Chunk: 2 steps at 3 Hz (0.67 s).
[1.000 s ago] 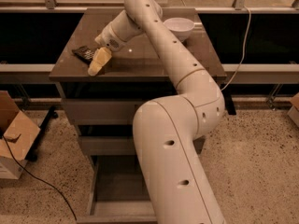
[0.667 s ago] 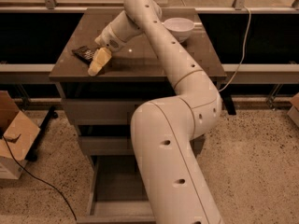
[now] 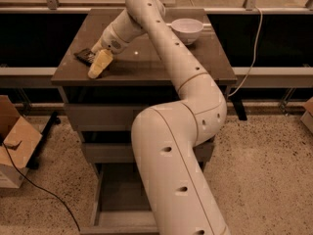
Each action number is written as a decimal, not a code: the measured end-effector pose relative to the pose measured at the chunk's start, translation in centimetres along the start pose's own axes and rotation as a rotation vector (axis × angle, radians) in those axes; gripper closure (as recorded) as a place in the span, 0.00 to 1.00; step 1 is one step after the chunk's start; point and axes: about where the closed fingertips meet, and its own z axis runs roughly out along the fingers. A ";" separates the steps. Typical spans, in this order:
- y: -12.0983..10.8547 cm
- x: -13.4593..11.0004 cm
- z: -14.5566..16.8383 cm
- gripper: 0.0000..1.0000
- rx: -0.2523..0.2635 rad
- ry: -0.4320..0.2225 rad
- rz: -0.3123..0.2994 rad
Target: Place rxbar chocolate into bottom drawer
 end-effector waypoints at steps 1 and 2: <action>0.1 0.0 0.1 0.61 -0.007 0.004 0.001; 0.1 -0.1 0.1 0.84 -0.007 0.004 0.001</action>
Offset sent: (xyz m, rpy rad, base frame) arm 0.0055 -0.0052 0.0099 -0.0090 0.0019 0.0012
